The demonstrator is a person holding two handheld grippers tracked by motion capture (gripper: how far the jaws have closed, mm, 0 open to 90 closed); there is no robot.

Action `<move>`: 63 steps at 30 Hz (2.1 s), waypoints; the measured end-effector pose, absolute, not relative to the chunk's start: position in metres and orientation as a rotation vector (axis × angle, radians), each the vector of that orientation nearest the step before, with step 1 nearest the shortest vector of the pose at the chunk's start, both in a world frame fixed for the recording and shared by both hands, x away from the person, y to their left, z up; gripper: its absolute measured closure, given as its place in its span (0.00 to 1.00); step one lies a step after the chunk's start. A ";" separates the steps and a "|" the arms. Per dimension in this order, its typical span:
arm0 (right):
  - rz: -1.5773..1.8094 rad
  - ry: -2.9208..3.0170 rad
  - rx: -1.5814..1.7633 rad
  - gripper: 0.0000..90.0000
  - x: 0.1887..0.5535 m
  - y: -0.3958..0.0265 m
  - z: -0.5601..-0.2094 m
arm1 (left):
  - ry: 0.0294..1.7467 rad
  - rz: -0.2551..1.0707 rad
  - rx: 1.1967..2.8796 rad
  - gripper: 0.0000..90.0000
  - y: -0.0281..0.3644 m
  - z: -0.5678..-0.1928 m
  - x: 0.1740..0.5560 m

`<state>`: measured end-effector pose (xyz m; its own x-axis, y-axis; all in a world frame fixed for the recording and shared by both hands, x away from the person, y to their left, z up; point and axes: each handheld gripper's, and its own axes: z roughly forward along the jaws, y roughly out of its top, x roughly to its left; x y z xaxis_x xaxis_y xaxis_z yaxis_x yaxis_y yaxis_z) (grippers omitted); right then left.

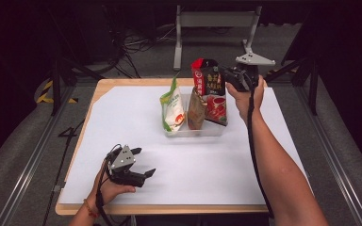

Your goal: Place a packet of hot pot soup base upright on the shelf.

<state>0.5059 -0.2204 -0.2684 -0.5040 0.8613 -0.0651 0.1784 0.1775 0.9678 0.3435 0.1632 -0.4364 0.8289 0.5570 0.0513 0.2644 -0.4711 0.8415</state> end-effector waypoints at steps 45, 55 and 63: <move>1.428 1.863 0.887 0.81 0.481 -0.249 -0.303 | 0.600 0.402 2.105 0.13 0.160 -0.438 0.343; 1.392 1.916 0.868 0.82 0.465 -0.260 -0.309 | 0.600 0.403 2.108 0.13 0.158 -0.438 0.343; 1.362 1.973 0.851 0.85 0.453 -0.267 -0.320 | 0.605 0.404 2.107 0.13 0.158 -0.438 0.344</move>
<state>0.4532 -0.2670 -0.3203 -0.6219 0.7754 -0.1093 0.1728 0.2720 0.9466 0.3435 0.1579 -0.4381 0.8283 0.5570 0.0614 0.2703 -0.4931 0.8269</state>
